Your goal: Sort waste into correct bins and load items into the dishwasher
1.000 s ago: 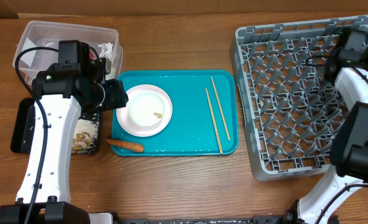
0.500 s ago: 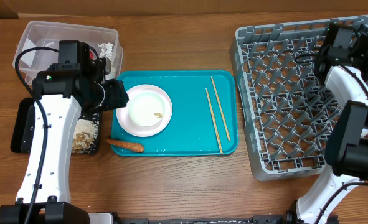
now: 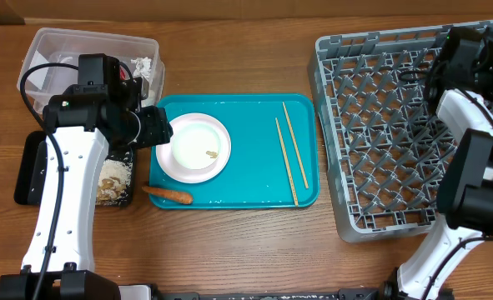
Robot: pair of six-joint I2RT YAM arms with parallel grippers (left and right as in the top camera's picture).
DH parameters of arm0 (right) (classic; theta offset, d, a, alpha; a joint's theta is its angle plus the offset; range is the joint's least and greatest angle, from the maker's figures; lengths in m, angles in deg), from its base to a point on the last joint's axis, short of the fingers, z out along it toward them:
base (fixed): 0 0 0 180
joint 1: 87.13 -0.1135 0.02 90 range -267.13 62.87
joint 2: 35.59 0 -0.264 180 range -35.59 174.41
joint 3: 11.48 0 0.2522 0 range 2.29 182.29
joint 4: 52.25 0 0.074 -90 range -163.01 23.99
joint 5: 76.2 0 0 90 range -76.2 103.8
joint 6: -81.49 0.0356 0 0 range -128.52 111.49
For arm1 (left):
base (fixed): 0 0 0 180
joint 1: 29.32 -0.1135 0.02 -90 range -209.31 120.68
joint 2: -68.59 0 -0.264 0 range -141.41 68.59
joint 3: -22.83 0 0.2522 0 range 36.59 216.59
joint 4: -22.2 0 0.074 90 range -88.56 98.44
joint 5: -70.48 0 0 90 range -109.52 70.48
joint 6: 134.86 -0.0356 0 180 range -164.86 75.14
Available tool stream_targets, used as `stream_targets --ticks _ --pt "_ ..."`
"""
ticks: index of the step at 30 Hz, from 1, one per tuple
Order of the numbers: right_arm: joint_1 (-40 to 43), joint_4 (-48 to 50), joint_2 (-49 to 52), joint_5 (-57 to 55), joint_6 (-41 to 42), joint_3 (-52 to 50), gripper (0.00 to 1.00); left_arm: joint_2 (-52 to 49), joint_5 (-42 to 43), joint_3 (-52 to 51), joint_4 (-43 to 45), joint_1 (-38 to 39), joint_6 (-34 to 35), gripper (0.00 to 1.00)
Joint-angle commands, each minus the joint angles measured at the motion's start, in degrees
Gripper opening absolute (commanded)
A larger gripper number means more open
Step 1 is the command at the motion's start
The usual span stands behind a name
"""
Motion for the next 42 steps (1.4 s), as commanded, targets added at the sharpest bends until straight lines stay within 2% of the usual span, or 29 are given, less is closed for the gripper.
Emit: stream_targets --ticks 1,10,14,15,17,18,20,22,32,36,39,42 --pt "0.74 0.52 0.98 -0.13 -0.59 0.22 0.04 0.63 -0.26 0.52 0.24 0.33 0.44 0.66" --pt "-0.09 0.66 3.10 -0.11 -0.57 0.22 0.05 0.63 -0.26 0.52 0.26 0.33 0.61 0.66" --pt "-1.55 0.66 3.17 -0.15 -0.57 0.22 0.13 0.63 -0.26 0.52 0.26 0.33 0.61 0.66" --pt "-1.88 0.63 3.15 -0.42 -0.57 0.22 0.16 0.63 -0.28 0.52 0.26 0.33 0.61 0.66" --pt "-2.62 0.28 3.17 -0.72 -0.50 0.22 0.44 0.63 -0.28 0.52 0.24 0.33 0.61 0.66" --pt "-2.97 0.09 3.15 -0.79 -0.22 0.22 0.54 0.63 -0.28 0.52 0.24 0.33 0.63 0.66" --pt "-4.20 -0.02 3.15 -1.09 -0.13 0.22 0.65 0.63 -0.26 0.52 0.26 0.33 0.61 0.66" --pt "-5.66 -0.02 3.15 -1.22 -0.13 0.22 0.72 0.63 -0.28 0.52 0.24 0.33 0.61 0.66" --pt "-10.56 -0.02 3.02 -1.79 -0.07 0.22 0.74 0.63 -0.31 0.52 0.26 0.33 0.59 0.66" --pt "-10.60 -4.50 1.11 -0.31 5.44 0.22 0.75 0.63 -0.28 0.52 0.26 0.33 0.61 0.66" --pt "-10.19 -14.86 -2.47 9.20 13.97 0.24 0.75 0.63 -0.28 0.52 0.26 0.33 0.61 0.66" --pt "-8.57 -24.44 -7.58 25.51 23.41 0.24 0.77 0.63 -0.28 0.52 0.24 0.33 0.61 0.66"
